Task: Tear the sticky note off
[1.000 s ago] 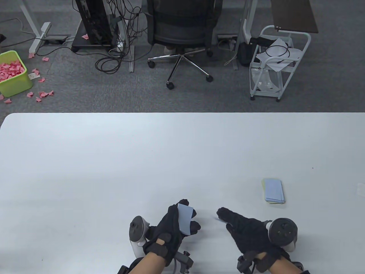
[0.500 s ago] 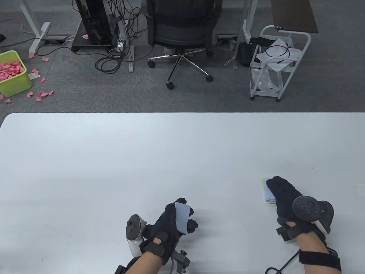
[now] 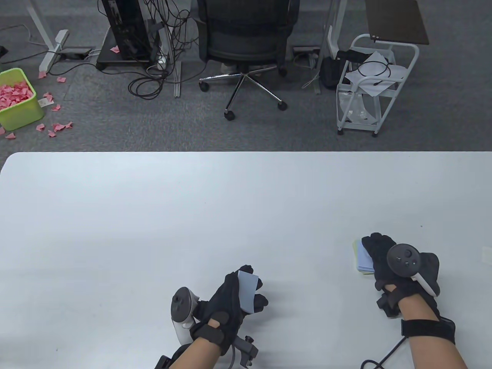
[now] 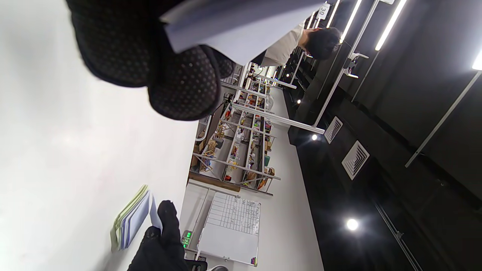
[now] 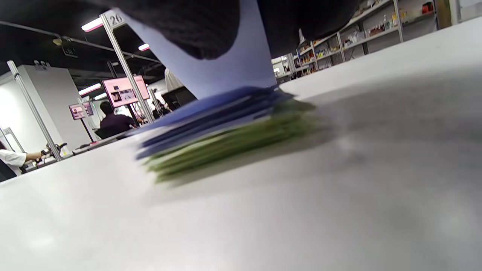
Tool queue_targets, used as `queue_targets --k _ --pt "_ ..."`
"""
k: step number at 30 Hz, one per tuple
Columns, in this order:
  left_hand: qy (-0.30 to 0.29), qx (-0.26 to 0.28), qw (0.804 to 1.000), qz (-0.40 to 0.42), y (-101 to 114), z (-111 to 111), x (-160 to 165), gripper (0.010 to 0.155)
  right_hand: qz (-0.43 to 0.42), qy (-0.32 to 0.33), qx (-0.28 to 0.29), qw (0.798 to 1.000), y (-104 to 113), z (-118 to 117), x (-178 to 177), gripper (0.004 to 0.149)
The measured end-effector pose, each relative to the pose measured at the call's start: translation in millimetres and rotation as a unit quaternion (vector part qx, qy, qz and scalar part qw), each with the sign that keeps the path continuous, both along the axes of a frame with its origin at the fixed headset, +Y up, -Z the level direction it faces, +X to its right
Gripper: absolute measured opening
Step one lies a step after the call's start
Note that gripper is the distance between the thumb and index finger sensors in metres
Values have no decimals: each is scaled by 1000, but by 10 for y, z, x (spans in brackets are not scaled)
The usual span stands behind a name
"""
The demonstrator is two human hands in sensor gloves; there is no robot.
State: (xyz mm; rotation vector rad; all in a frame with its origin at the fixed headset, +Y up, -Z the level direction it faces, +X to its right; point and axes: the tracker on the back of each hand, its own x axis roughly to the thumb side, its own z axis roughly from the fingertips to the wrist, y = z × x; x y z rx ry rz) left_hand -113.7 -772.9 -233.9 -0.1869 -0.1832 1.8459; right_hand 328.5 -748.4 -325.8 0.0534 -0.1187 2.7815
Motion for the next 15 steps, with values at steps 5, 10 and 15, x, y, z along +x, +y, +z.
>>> queue_targets --k 5,10,15 --pt "5 2 1000 -4 -1 -12 -6 70 4 11 -20 1000 -11 1 -9 46" --pt "2 4 1000 -6 5 -9 2 70 4 19 -66 998 -56 -6 32 58" --pt "1 11 1000 -8 30 -4 6 70 -12 35 -91 995 -31 4 74 72"
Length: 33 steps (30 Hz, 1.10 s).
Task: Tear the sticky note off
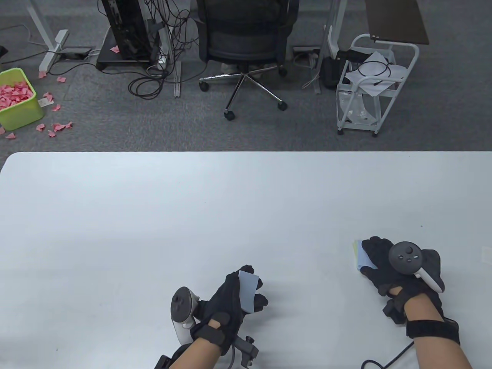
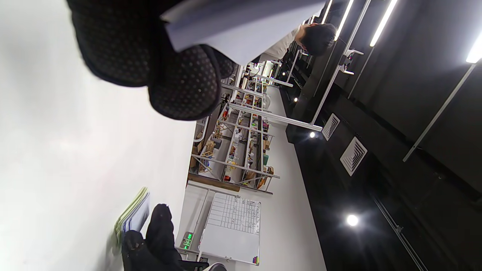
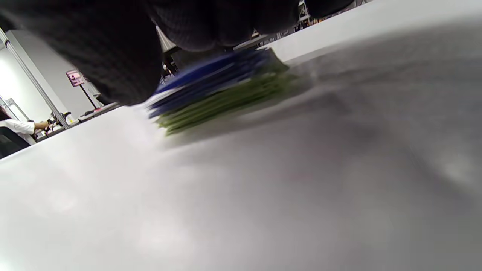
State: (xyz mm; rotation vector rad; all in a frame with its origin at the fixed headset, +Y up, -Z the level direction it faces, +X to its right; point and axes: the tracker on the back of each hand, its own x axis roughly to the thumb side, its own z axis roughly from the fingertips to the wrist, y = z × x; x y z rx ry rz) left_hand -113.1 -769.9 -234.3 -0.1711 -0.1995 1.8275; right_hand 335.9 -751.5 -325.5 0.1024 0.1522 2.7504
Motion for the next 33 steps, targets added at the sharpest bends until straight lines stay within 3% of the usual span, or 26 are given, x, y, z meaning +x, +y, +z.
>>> queue_targets --k 5,8,15,23,33 --pt "-2 0 1000 1 -4 5 10 70 17 17 -15 1000 48 15 -38 80" --pt "-5 2 1000 -2 0 10 24 70 23 2 20 1000 47 -4 -134 76" --pt "-7 6 1000 -7 -2 22 31 70 60 -47 17 997 -31 -151 -280 67" --pt "-6 1 1000 -9 -27 -1 19 70 76 -40 -58 995 -135 -237 -335 62" --pt "-1 4 1000 -17 -25 20 -1 70 -1 -18 -146 989 -311 -192 -243 61"
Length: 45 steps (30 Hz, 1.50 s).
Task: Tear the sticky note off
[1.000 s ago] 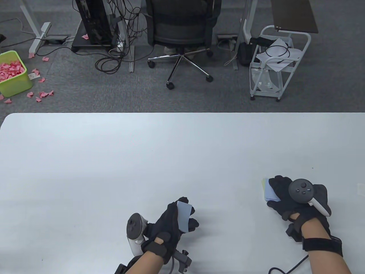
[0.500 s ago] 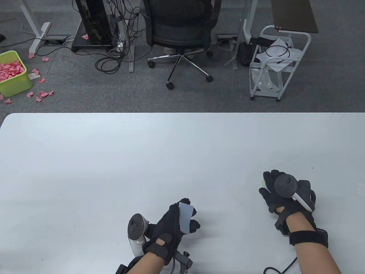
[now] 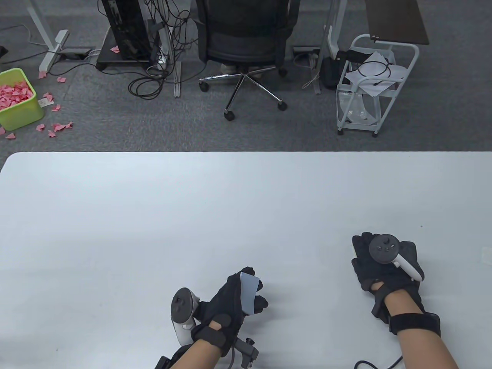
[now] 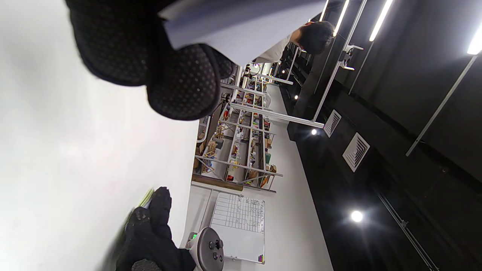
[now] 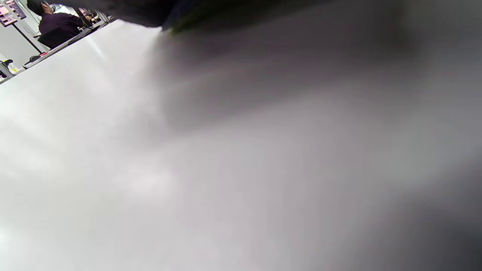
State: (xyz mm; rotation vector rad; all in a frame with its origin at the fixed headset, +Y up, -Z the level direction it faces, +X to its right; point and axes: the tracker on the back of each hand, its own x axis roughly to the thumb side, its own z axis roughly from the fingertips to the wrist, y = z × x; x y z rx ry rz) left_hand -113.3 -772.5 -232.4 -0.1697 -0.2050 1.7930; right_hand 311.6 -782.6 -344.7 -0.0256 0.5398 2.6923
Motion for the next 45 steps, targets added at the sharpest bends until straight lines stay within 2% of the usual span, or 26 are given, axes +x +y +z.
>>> queue_targets --k 16,20,25,29,32,35,39,42,45 --pt "-1 -5 1000 -1 0 15 -25 71 4 -14 -53 999 -86 19 36 62" --pt "-2 4 1000 -5 30 38 -26 71 -4 -17 -48 999 -78 10 51 63" --pt "-12 -2 1000 8 36 58 -10 71 -13 -33 12 999 29 19 53 66" --pt "-18 -25 999 38 -9 48 1 71 -17 -22 97 995 197 148 14 70" --pt "-22 -39 997 59 -41 37 -3 72 2 3 117 993 344 239 -89 70" --pt "-35 -55 994 91 -109 38 25 77 -1 38 163 986 494 392 -299 70" --pt "-84 -79 985 127 -175 51 107 87 -15 94 193 977 572 627 -626 69" --pt "-103 -73 988 86 -174 45 140 90 -16 130 206 970 575 769 -814 68" --pt "-106 -73 990 66 -191 33 157 86 -21 155 229 961 561 886 -956 67"
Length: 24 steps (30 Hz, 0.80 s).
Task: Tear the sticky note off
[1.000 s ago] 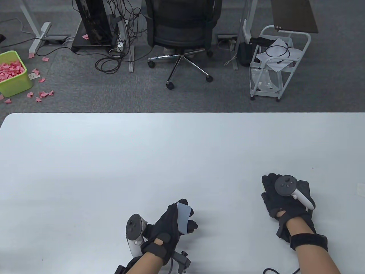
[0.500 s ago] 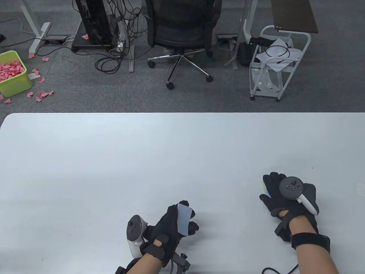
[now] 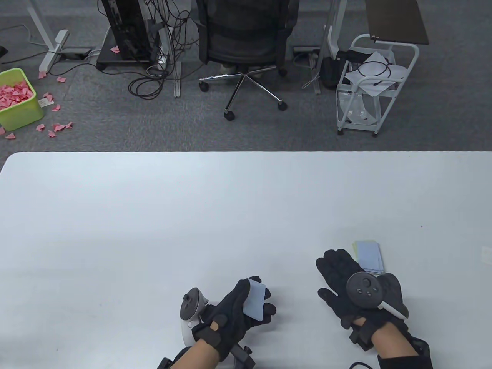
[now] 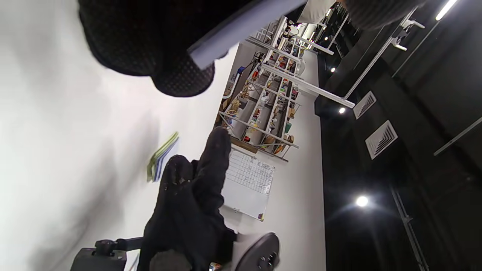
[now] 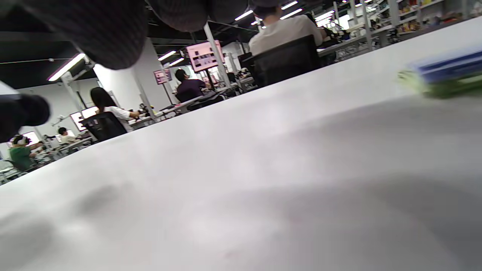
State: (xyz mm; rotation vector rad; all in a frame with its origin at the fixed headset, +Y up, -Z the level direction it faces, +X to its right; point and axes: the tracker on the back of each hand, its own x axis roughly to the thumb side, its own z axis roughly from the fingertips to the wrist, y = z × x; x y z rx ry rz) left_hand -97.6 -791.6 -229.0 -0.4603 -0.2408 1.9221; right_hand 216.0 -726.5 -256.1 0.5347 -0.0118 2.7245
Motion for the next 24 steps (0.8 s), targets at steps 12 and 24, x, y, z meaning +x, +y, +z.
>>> queue_targets --k 12,24 --pt "34 14 984 -176 -37 -102 -109 60 -5 53 13 998 -32 154 -74 65" --pt "56 25 888 -456 116 -433 103 61 -56 52 12 997 50 151 44 64"
